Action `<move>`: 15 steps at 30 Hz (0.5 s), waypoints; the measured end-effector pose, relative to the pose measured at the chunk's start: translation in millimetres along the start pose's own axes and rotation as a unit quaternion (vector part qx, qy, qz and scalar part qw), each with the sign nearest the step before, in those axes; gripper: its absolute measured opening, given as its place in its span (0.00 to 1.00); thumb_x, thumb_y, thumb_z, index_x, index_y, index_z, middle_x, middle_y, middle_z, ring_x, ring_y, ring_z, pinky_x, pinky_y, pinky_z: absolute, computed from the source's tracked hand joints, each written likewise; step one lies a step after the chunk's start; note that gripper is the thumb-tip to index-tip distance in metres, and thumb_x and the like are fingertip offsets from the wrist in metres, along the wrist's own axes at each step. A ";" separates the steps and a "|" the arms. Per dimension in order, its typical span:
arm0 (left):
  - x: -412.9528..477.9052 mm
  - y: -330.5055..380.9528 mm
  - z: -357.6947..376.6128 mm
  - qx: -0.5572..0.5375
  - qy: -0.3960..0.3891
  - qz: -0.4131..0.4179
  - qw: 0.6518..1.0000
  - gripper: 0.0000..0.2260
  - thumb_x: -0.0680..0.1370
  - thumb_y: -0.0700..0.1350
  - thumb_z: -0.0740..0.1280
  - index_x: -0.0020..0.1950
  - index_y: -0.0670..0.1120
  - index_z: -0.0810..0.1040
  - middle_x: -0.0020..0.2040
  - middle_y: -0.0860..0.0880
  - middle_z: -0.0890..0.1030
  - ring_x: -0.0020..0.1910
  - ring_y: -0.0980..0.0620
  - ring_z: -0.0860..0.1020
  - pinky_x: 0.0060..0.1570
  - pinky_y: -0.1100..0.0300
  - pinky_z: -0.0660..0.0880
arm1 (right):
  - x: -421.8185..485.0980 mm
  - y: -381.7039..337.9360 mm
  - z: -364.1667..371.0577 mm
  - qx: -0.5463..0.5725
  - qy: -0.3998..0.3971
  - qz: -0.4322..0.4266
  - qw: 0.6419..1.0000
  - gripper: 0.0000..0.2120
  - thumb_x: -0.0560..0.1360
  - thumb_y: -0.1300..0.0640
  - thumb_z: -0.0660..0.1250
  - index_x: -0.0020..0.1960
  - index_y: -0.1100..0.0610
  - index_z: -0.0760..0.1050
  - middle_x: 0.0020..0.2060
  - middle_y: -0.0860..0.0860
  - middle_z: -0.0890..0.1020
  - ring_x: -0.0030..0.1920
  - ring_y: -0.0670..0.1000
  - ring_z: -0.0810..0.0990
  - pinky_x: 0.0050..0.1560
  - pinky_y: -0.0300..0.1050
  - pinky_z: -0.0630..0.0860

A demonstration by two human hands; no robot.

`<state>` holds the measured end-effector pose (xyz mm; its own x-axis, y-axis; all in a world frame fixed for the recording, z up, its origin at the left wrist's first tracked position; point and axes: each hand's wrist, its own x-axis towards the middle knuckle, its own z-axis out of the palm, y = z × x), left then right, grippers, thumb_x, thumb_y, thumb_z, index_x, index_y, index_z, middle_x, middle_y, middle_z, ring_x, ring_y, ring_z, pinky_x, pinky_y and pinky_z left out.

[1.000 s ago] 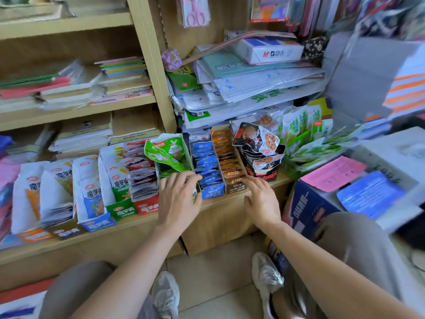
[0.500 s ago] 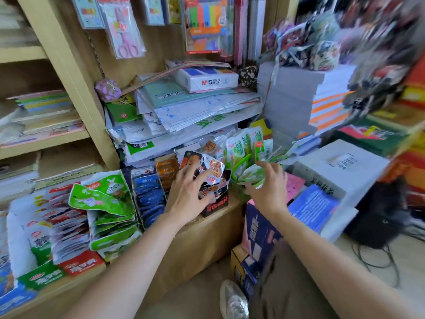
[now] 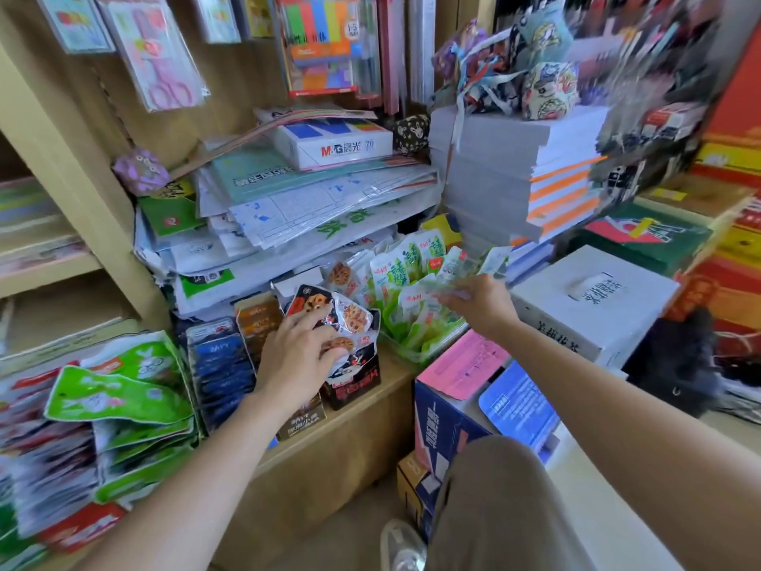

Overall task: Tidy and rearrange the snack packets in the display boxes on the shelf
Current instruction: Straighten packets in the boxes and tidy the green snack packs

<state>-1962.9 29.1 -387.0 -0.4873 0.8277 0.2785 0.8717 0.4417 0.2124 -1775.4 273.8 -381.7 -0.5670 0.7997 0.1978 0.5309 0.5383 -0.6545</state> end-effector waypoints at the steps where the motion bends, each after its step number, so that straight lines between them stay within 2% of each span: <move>1: -1.3 -0.3 -0.4 0.017 -0.003 -0.002 1.000 0.13 0.79 0.58 0.67 0.60 0.55 0.83 0.77 0.57 0.67 0.75 0.48 0.65 0.70 0.44 0.67 | -0.1 -0.5 1.3 0.004 -0.002 -0.004 1.000 0.21 0.75 0.46 0.72 0.44 0.66 0.79 0.33 0.60 0.80 0.35 0.60 0.78 0.32 0.48 0.70; 3: -4.2 0.1 -2.5 0.043 -0.006 -0.005 0.999 0.13 0.79 0.58 0.67 0.60 0.57 0.82 0.78 0.58 0.66 0.75 0.49 0.65 0.69 0.44 0.66 | -6.4 -2.9 2.0 0.009 -0.025 -0.025 0.999 0.17 0.76 0.50 0.72 0.38 0.62 0.77 0.30 0.53 0.75 0.32 0.54 0.73 0.34 0.46 0.66; 5: -3.4 4.9 -7.6 0.062 -0.012 -0.008 0.998 0.13 0.78 0.58 0.68 0.60 0.59 0.82 0.78 0.58 0.66 0.74 0.49 0.65 0.68 0.44 0.67 | -18.2 -6.2 1.1 0.008 -0.062 -0.067 0.996 0.07 0.76 0.54 0.73 0.46 0.58 0.82 0.34 0.48 0.77 0.36 0.49 0.75 0.39 0.44 0.71; 6: -2.4 10.0 -11.3 0.071 -0.021 -0.012 0.997 0.13 0.77 0.58 0.69 0.61 0.59 0.81 0.78 0.57 0.66 0.74 0.49 0.65 0.68 0.45 0.66 | -24.9 -7.3 1.1 -0.003 -0.077 -0.094 0.993 0.06 0.76 0.56 0.73 0.50 0.58 0.83 0.36 0.47 0.79 0.37 0.48 0.76 0.41 0.44 0.72; 9: 1.3 27.9 -17.3 0.054 -0.049 -0.022 0.997 0.26 0.71 0.61 0.66 0.69 0.59 0.75 0.77 0.54 0.67 0.75 0.49 0.62 0.71 0.46 0.63 | -39.1 -8.6 3.9 -0.028 -0.072 -0.137 0.988 0.08 0.74 0.60 0.74 0.54 0.57 0.84 0.43 0.50 0.84 0.42 0.48 0.79 0.44 0.43 0.75; 11: 1.9 39.1 -17.6 -0.004 -0.025 -0.003 1.000 0.31 0.69 0.64 0.63 0.71 0.57 0.75 0.74 0.53 0.71 0.73 0.49 0.65 0.71 0.48 0.63 | -45.9 -8.3 4.0 -0.025 -0.073 -0.123 0.989 0.10 0.74 0.60 0.74 0.56 0.56 0.83 0.49 0.49 0.84 0.45 0.46 0.78 0.47 0.42 0.76; 13: 4.1 48.6 -11.9 -0.059 0.005 0.030 0.998 0.29 0.71 0.64 0.61 0.68 0.54 0.78 0.70 0.53 0.76 0.70 0.50 0.69 0.72 0.51 0.64 | -52.0 -7.3 2.7 -0.040 -0.061 -0.117 0.990 0.12 0.74 0.60 0.73 0.58 0.55 0.82 0.53 0.48 0.83 0.48 0.46 0.78 0.52 0.44 0.78; 15: 10.2 58.8 -6.4 -0.118 0.003 0.037 0.992 0.23 0.77 0.62 0.64 0.68 0.54 0.78 0.68 0.53 0.78 0.68 0.51 0.74 0.67 0.53 0.70 | -54.4 -6.0 -1.8 -0.053 -0.046 -0.110 0.991 0.12 0.74 0.60 0.73 0.58 0.55 0.82 0.54 0.48 0.84 0.49 0.47 0.80 0.53 0.44 0.78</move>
<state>-1917.0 61.3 -365.6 -0.4237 0.8520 0.3075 0.8685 0.2857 0.4051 -1746.5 227.6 -387.2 -0.7288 0.6349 0.2563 0.4488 0.7257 -0.5215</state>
